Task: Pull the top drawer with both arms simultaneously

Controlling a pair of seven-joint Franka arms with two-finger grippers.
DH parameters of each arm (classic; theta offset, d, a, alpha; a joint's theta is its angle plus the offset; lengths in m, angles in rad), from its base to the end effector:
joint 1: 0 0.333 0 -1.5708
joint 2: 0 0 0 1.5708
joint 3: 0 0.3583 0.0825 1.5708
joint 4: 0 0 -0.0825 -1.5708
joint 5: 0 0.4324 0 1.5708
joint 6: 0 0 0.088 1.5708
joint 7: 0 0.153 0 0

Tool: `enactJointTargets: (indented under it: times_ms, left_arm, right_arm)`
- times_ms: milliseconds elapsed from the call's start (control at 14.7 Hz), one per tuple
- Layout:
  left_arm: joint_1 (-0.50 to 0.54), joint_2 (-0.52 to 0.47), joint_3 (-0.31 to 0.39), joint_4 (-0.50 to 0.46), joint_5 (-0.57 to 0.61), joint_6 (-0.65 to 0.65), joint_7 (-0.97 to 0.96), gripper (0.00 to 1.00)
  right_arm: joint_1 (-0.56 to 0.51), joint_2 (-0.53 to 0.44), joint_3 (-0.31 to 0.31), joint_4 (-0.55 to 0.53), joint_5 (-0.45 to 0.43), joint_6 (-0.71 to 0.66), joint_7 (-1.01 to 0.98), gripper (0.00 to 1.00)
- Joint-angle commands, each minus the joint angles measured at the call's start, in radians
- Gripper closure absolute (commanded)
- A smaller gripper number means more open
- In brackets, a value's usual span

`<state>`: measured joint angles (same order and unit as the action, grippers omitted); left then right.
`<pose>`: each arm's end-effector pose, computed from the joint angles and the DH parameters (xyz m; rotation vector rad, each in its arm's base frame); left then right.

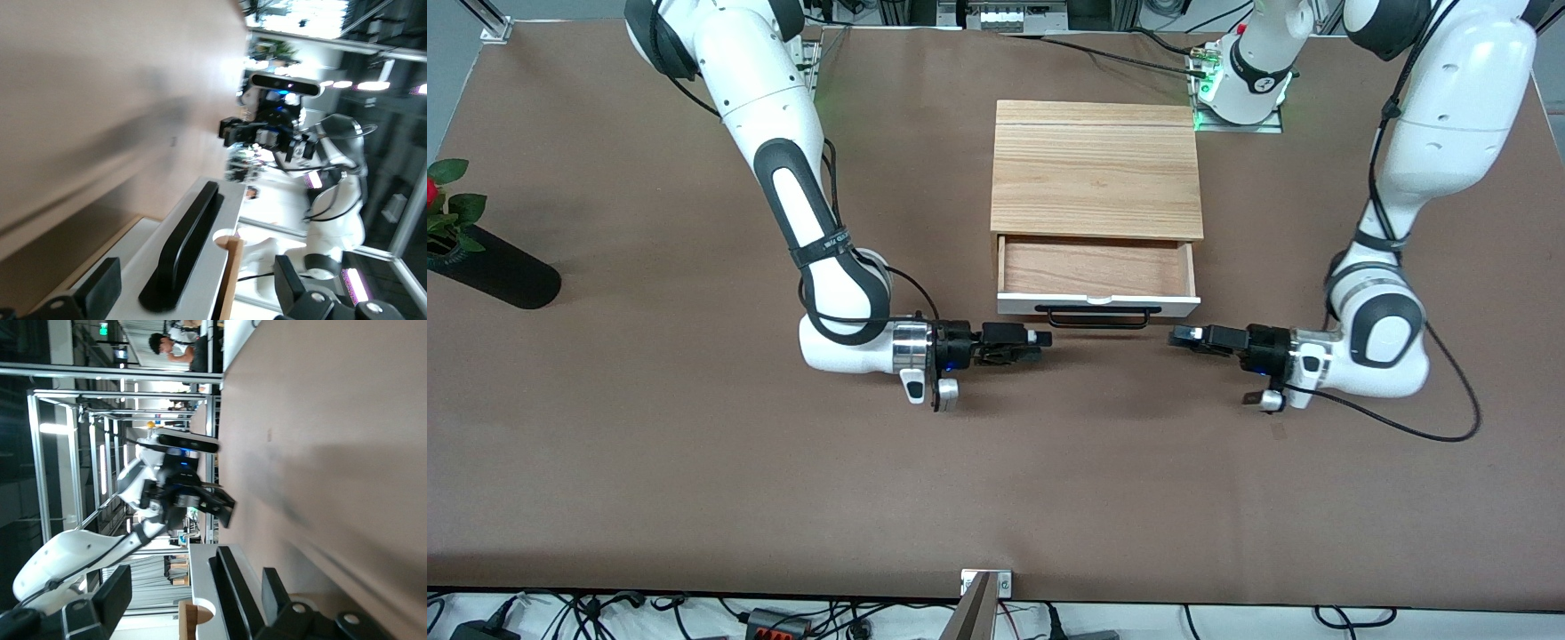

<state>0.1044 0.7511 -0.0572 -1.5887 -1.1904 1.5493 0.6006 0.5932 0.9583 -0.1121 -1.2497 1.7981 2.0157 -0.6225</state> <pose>0.7019 -0.1053 0.2032 1.7979 -0.0214 -0.3001 0.7058 0.5123 0.2064 -1.7427 -0.0327 0.0231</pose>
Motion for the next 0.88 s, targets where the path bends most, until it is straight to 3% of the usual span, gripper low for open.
enactJointTargets:
  times_ms: [0,204,407,611,815]
  left_arm:
    - [-0.008,-0.056,0.011,0.067,0.195,0.060,-0.111,0.00]
    - [-0.012,-0.070,0.001,0.165,0.550,0.097,-0.253,0.00]
    - [-0.018,-0.082,-0.010,0.207,0.843,0.097,-0.409,0.00]
    - [-0.060,-0.140,-0.009,0.202,1.116,0.080,-0.477,0.00]
    - [-0.058,-0.182,-0.007,0.203,1.187,0.002,-0.518,0.00]
  right_arm:
    - [-0.003,-0.016,-0.041,0.006,-0.046,-0.005,0.094,0.11]
    - [0.005,-0.026,-0.119,0.007,-0.091,0.003,0.219,0.01]
    - [0.014,-0.044,-0.236,0.021,-0.130,-0.005,0.415,0.00]
    - [0.008,-0.090,-0.346,0.029,-0.349,-0.008,0.617,0.00]
    - [-0.010,-0.145,-0.443,0.029,-0.531,-0.093,0.743,0.00]
